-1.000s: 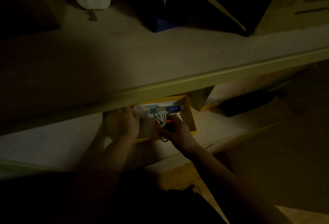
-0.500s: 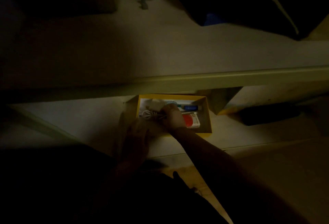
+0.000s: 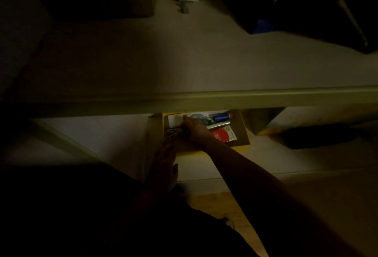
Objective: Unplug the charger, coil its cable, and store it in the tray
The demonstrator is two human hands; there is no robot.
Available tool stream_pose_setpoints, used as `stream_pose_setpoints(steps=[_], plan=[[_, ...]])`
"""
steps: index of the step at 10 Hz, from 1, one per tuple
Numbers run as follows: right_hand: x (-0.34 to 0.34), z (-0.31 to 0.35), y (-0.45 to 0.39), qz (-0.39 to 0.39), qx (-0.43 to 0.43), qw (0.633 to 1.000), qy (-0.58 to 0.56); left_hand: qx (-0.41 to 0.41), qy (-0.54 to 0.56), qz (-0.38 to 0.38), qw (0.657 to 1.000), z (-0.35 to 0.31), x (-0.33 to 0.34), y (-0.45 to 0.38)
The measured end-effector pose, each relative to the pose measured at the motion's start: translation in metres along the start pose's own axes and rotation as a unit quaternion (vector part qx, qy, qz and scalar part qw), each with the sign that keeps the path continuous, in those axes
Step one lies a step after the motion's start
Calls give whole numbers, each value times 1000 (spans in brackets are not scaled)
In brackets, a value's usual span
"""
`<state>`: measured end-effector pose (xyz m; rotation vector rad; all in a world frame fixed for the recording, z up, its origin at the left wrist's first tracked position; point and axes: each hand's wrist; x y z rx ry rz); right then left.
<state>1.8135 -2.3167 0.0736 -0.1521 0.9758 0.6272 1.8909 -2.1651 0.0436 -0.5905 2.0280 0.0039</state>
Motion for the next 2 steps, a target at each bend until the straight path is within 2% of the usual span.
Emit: stream_pose_setpoints(steps=[1, 2], plan=[[1, -7, 3, -10, -32, 999, -24, -8, 20, -3, 1000, 5, 5, 2], [2, -13, 7, -106, -21, 992, -61, -7, 10, 1, 1000, 1, 5, 2]])
Point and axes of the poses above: each hand's wrist, its own y-axis away from the middle knuckle, its own x-axis out of the palm, z = x × y, and after that the axes turned 14 degrees about -z, right-handed
